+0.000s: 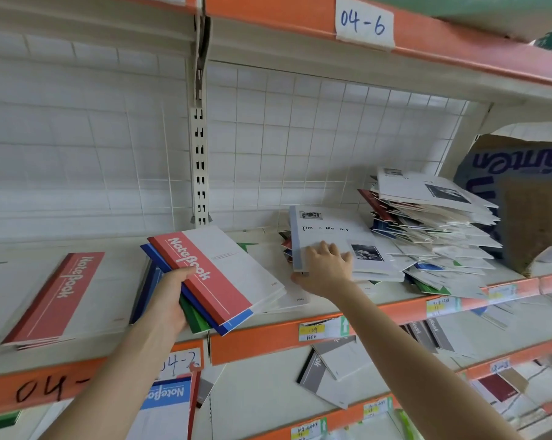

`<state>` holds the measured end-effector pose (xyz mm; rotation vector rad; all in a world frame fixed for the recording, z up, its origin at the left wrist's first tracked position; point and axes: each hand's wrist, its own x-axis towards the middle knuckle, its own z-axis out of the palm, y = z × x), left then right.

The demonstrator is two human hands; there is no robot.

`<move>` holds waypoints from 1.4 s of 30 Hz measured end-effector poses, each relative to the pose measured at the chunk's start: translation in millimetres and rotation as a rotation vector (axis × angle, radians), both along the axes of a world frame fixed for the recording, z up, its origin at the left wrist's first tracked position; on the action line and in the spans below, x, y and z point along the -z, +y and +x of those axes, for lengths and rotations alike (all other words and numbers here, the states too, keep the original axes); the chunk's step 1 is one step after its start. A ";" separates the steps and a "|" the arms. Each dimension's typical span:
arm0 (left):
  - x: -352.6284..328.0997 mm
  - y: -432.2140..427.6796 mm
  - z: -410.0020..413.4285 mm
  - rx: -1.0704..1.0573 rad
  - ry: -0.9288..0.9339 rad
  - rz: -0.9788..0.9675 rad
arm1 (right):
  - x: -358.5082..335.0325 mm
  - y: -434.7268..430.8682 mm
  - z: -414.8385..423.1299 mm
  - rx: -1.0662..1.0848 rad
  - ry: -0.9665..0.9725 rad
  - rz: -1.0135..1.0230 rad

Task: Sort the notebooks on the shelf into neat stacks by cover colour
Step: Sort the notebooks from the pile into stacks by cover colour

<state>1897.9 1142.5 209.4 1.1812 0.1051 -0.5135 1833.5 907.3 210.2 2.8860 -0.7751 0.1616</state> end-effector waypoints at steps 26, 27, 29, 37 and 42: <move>-13.2 -19.4 -18.2 0.035 0.012 -0.032 | -26.5 -21.7 -37.4 -0.321 -0.883 0.017; -12.5 -20.9 -18.1 0.042 0.011 -0.033 | -27.7 -15.1 -38.8 -0.370 -0.901 -0.016; -11.6 -22.5 -18.2 0.057 0.013 -0.037 | -29.9 0.4 -42.4 -0.498 -0.910 -0.026; -12.8 -11.1 -14.3 0.004 0.110 -0.251 | -9.1 50.6 -38.2 -1.140 -0.624 -0.015; -15.9 13.7 -16.5 -0.048 0.059 -0.221 | -12.7 72.3 -23.7 -1.308 -0.480 0.012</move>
